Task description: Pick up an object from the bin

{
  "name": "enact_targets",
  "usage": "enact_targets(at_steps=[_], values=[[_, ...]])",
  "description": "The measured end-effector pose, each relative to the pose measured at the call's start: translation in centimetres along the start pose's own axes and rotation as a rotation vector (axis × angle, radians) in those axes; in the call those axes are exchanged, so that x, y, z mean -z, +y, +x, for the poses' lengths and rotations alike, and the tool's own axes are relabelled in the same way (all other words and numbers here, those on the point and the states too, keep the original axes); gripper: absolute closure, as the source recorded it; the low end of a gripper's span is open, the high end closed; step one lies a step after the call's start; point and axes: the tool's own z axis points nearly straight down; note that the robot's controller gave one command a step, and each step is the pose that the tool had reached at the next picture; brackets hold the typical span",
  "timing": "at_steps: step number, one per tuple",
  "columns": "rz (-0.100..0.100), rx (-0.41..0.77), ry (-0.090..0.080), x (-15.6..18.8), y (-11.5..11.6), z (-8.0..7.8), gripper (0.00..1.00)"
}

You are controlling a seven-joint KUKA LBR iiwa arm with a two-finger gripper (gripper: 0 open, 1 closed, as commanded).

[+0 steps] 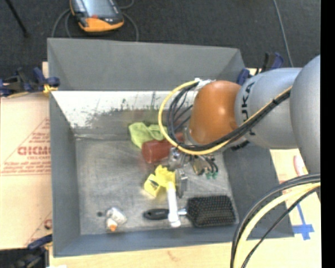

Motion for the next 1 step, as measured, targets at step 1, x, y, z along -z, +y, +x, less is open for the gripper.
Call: enact_targets(at_steps=[1], values=[[0.0, -0.001, 0.0, 0.81, -0.04, -0.04, 1.0]])
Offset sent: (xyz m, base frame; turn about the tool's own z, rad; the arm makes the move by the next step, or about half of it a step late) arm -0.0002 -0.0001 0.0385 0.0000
